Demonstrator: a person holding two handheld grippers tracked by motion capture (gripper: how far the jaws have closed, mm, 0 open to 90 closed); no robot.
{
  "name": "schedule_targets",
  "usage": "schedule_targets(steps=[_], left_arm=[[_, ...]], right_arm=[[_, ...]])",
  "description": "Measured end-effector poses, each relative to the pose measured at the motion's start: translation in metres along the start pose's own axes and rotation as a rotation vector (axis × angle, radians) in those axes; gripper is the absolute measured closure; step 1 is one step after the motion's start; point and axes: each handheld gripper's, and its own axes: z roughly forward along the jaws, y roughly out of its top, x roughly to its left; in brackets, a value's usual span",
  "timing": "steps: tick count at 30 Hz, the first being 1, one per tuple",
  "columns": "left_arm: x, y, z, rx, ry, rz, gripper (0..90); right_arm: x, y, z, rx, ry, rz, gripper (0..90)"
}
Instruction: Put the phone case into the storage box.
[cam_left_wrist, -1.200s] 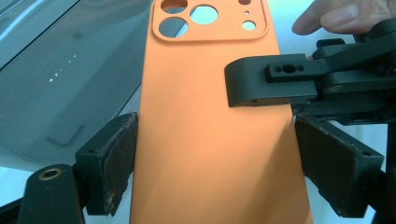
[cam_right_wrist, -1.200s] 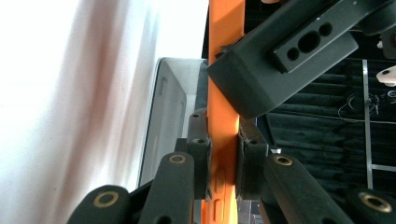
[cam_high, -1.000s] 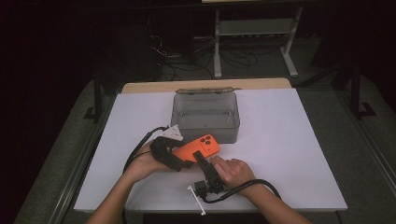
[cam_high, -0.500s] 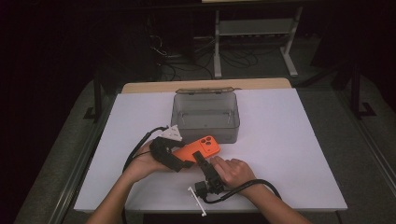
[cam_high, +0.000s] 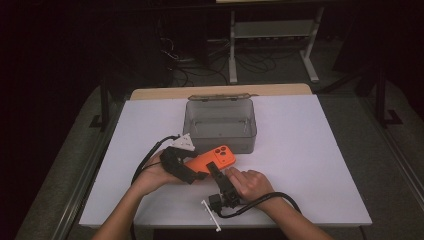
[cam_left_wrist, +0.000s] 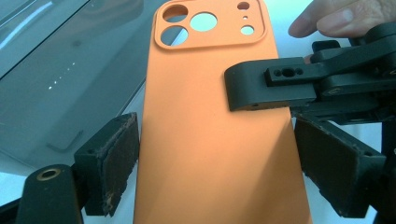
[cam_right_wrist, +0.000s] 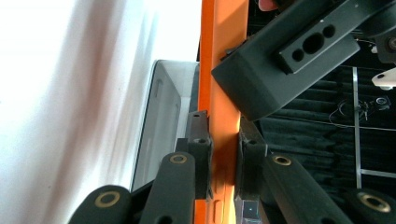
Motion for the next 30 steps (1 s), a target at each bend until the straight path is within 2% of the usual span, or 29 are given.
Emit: schedule_targets(steps=[4, 14, 21, 30], left_arm=[[0.0, 0.001, -0.003, -0.022, -0.012, 0.001, 16.2], [0.002, -0.003, -0.016, -0.052, -0.007, -0.015, 16.0], [0.006, -0.013, -0.029, -0.073, 0.015, -0.032, 15.2], [0.009, -0.032, -0.045, -0.108, 0.064, -0.05, 12.6]], right_arm=[[0.001, 0.0, 0.001, -0.002, 0.006, -0.001, 78.7], [0.001, -0.001, 0.001, 0.002, 0.01, 0.0, 78.7], [0.0, -0.004, 0.001, 0.008, 0.008, 0.009, 78.6], [0.0, -0.006, 0.002, 0.018, 0.015, 0.012, 78.7]])
